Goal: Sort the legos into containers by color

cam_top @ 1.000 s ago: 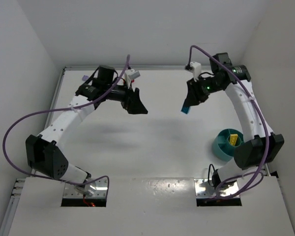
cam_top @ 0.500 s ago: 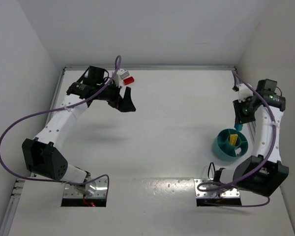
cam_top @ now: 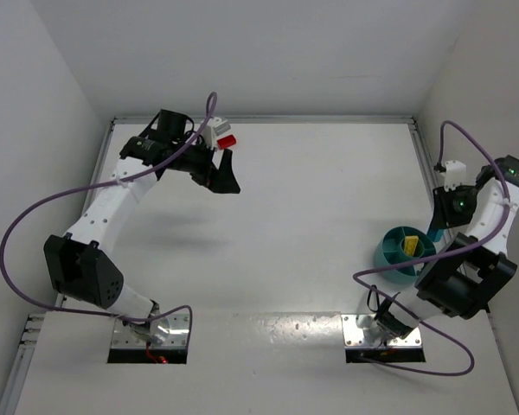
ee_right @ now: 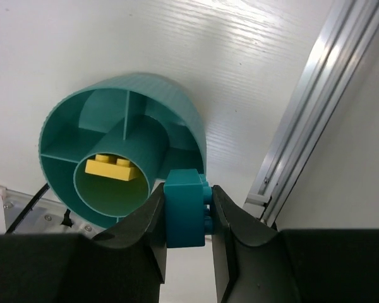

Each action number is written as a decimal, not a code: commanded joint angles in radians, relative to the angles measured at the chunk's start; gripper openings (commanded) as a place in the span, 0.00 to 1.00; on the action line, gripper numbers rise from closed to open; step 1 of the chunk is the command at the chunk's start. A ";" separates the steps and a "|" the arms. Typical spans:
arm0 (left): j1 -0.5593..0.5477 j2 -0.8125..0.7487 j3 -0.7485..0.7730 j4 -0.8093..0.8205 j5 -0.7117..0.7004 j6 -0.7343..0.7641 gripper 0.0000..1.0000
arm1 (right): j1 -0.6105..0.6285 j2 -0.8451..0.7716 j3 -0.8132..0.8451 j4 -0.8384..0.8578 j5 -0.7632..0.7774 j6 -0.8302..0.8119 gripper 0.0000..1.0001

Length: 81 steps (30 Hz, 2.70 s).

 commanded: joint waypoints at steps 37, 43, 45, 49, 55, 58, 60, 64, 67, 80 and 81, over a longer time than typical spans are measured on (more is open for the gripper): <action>0.211 -0.064 0.026 0.040 -0.501 -0.077 1.00 | 0.002 -0.131 0.107 -0.089 -0.301 0.021 0.66; 0.419 0.051 0.063 0.057 -0.577 0.022 0.98 | 0.002 -0.161 0.147 -0.122 -0.324 0.084 0.88; 0.463 0.126 0.092 0.071 -0.545 0.058 0.96 | 0.002 -0.161 0.167 -0.138 -0.324 0.095 0.88; 0.539 0.262 0.148 0.071 -0.497 0.148 0.89 | 0.002 -0.181 0.167 -0.147 -0.324 0.130 0.87; 0.562 0.407 0.203 0.080 -0.495 0.243 0.82 | 0.002 -0.219 0.121 -0.147 -0.304 0.142 0.86; 0.572 0.448 0.203 0.080 -0.495 0.266 0.80 | 0.002 -0.247 0.110 -0.156 -0.293 0.142 0.86; 0.581 0.462 0.203 0.092 -0.463 0.299 0.80 | 0.002 -0.276 0.110 -0.156 -0.283 0.142 0.86; 0.581 0.511 0.219 0.119 -0.463 0.346 0.79 | 0.002 -0.276 0.110 -0.182 -0.273 0.153 0.86; 0.581 0.605 0.313 0.099 -0.491 0.335 0.75 | 0.002 -0.276 0.147 -0.204 -0.273 0.153 0.85; 0.581 0.776 0.411 0.103 -0.512 0.378 0.70 | 0.002 -0.244 0.194 -0.213 -0.263 0.191 0.83; 0.581 0.786 0.411 0.103 -0.523 0.378 0.68 | 0.002 -0.244 0.195 -0.213 -0.263 0.191 0.83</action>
